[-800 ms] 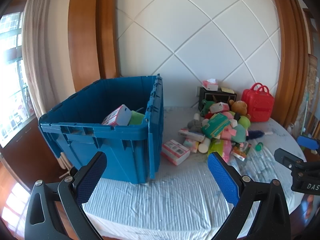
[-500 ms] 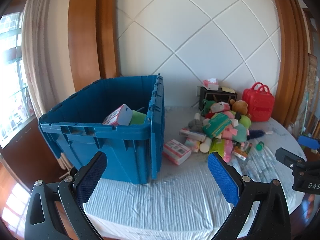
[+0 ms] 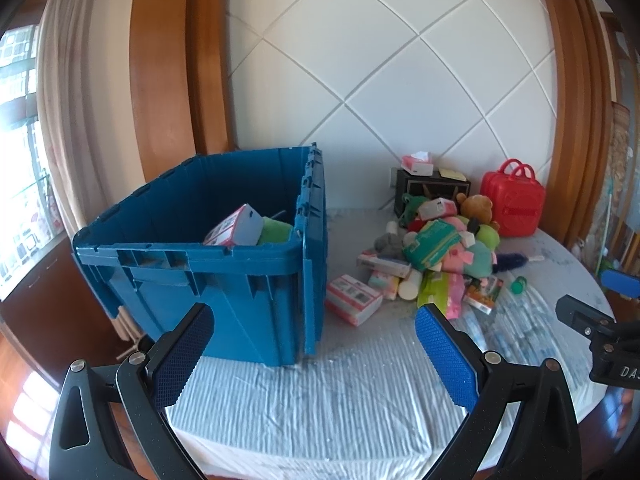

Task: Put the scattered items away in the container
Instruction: 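Move both grippers toward the pile of items beside the blue crate, then grasp the green-pink tissue pack with left gripper while right gripper grasps green jar, then carry tissue pack and green jar into the blue crate and open both grippers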

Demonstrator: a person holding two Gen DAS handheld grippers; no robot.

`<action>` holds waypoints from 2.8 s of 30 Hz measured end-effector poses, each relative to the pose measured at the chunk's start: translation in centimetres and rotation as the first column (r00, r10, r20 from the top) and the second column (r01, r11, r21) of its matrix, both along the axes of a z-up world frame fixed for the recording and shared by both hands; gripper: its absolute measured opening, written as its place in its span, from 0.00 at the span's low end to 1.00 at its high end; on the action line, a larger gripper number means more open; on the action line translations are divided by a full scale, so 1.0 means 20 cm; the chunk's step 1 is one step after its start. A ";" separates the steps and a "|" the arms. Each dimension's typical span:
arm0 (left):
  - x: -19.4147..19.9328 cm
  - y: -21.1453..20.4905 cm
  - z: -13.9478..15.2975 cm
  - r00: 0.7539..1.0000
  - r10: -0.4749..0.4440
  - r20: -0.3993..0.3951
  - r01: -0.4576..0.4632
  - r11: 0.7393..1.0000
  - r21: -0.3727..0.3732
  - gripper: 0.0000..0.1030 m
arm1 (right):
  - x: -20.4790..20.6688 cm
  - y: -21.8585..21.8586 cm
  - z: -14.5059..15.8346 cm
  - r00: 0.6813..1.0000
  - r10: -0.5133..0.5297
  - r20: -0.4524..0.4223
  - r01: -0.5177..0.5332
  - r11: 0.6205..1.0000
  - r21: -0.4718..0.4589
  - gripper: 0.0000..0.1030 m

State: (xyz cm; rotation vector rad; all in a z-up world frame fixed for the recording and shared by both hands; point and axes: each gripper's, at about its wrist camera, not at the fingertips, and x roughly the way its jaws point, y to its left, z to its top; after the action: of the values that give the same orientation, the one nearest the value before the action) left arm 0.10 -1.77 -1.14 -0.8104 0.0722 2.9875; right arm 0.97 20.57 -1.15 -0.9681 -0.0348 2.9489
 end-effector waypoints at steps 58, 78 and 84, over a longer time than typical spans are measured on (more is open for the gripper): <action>-1.76 1.57 -1.46 0.837 -0.081 0.540 0.158 0.983 -0.097 0.99 | -1.46 1.94 -1.32 0.846 -0.227 0.483 0.284 0.958 -0.046 0.79; -1.66 1.48 -1.31 0.847 -0.080 0.526 0.125 0.991 -0.050 0.45 | -1.40 1.80 -1.24 0.887 -0.110 0.449 0.181 0.976 -0.118 0.53; -1.53 1.44 -1.18 0.869 -0.085 0.487 0.120 0.992 -0.040 0.42 | -1.32 1.64 -1.09 0.908 -0.058 0.416 0.126 0.982 -0.139 0.53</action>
State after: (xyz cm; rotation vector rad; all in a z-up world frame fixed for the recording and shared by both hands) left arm -30.59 26.95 -24.65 -1.4849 0.1921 2.6015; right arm -25.43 53.38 -22.95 -1.5508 0.2372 2.6396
